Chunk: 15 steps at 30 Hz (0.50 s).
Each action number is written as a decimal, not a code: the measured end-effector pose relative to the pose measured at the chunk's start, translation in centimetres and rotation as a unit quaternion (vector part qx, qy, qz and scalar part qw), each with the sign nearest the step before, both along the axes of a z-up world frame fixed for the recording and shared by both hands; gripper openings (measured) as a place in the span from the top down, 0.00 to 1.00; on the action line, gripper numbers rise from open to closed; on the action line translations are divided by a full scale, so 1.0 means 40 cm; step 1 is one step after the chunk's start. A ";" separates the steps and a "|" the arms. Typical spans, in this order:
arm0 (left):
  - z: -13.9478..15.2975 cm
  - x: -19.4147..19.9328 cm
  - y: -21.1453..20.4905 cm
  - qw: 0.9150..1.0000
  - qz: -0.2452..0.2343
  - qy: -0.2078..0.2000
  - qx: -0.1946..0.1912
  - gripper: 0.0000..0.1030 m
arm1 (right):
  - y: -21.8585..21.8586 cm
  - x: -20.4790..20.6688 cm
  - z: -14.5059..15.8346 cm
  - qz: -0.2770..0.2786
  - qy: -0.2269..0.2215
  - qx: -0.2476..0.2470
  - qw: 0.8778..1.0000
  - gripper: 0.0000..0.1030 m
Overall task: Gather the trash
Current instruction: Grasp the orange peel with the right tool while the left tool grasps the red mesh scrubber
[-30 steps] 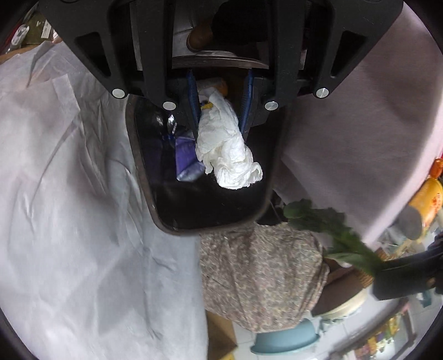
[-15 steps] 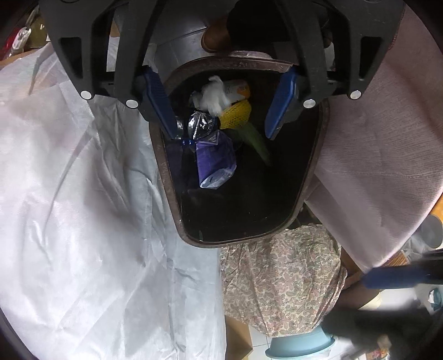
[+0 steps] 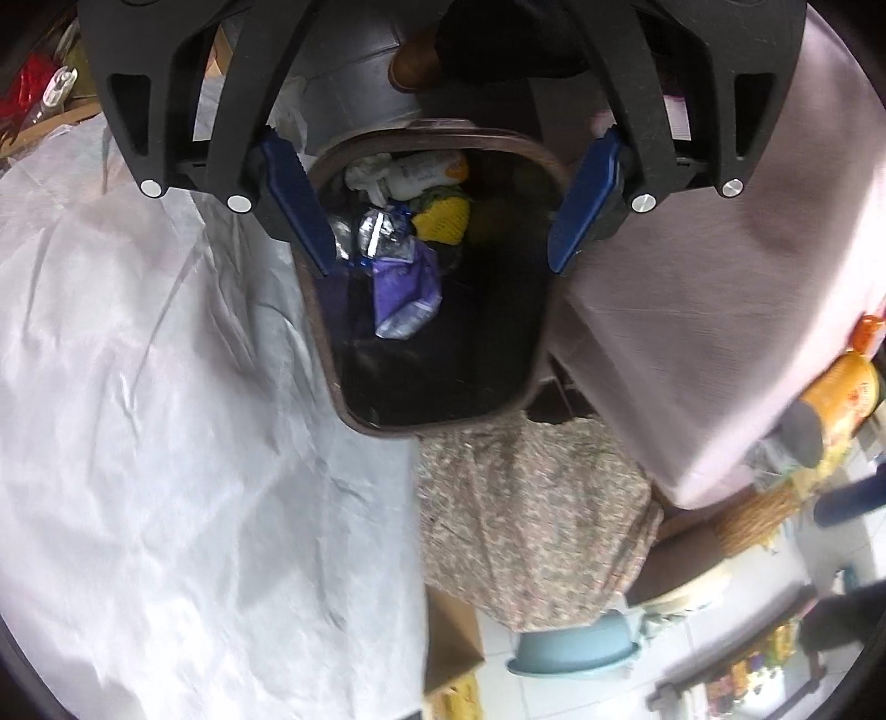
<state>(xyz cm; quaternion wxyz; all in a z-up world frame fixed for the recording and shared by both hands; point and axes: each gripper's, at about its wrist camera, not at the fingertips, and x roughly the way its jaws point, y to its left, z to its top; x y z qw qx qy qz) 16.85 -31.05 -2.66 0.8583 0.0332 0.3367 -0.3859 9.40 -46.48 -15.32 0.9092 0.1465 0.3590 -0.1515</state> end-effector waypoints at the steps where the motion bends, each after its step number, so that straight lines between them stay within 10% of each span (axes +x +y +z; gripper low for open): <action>1: 0.007 -0.002 0.027 1.000 0.006 0.000 -0.004 0.09 | 0.022 0.002 0.020 0.012 -0.006 0.001 1.000 0.23; 15: 0.052 -0.042 0.498 0.992 0.124 -0.025 0.005 0.06 | 0.410 0.069 0.205 0.230 -0.045 -0.004 0.972 0.21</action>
